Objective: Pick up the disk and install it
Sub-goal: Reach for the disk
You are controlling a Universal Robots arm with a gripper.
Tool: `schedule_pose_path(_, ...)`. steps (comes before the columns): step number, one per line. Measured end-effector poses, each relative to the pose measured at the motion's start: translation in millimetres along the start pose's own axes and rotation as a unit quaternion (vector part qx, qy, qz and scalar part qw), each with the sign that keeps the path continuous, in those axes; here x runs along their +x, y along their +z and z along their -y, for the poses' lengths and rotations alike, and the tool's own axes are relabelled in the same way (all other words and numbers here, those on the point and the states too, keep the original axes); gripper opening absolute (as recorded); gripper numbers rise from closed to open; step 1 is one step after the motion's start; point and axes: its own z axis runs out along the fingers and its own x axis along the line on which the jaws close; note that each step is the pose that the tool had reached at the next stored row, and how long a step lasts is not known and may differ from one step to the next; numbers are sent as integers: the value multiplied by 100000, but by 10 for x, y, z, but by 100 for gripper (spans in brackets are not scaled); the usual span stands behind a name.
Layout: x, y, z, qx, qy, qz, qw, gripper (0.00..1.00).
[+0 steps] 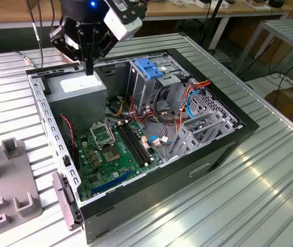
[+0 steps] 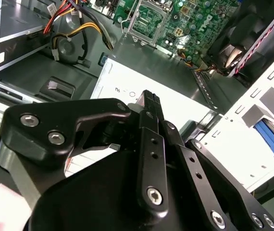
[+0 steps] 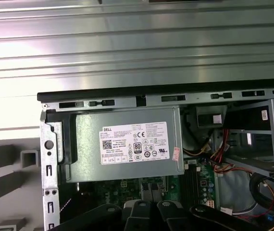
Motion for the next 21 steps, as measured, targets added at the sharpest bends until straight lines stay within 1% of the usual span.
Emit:
schedule_pose_path(5,37,-1,3,-2,-1,0,100000,10)
schedule_pose_path(21,98,-3,7,3,0,-7,100000,10)
